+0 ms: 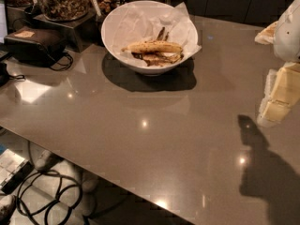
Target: Pick banana from white bowl
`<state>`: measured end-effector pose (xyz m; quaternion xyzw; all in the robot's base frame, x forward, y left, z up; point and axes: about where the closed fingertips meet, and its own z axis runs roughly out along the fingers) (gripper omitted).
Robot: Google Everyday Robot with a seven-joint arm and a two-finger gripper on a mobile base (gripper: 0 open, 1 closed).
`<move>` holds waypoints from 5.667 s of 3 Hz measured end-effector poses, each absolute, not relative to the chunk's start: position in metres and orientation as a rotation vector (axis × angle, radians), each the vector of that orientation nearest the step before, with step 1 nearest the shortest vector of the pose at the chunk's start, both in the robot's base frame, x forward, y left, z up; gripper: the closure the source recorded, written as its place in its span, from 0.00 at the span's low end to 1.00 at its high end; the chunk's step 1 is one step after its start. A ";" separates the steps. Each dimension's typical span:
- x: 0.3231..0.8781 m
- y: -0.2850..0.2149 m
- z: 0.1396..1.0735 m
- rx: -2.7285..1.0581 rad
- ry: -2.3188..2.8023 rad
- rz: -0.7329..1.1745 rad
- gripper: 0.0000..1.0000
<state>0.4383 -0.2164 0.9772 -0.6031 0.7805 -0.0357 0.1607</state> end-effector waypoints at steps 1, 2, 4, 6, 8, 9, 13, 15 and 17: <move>0.438 -0.216 0.977 -1.722 2.229 -0.102 0.00; 0.448 -0.213 0.982 -1.709 2.219 -0.094 0.00; 0.506 -0.172 0.993 -1.858 2.181 -0.175 0.00; 0.518 -0.159 0.996 -1.863 2.129 -0.191 0.00; 0.588 -0.097 1.012 -1.987 1.993 -0.187 0.00; 0.623 -0.053 1.024 -2.054 1.891 -0.243 0.00; 0.713 -0.027 1.001 -1.970 1.867 -0.135 0.00; 0.734 -0.025 0.955 -1.983 1.910 -0.042 0.06; 0.730 -0.028 0.921 -2.005 1.964 0.051 0.12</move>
Offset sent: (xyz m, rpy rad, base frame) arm 0.0204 0.0047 0.0045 0.0318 0.0024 -0.0030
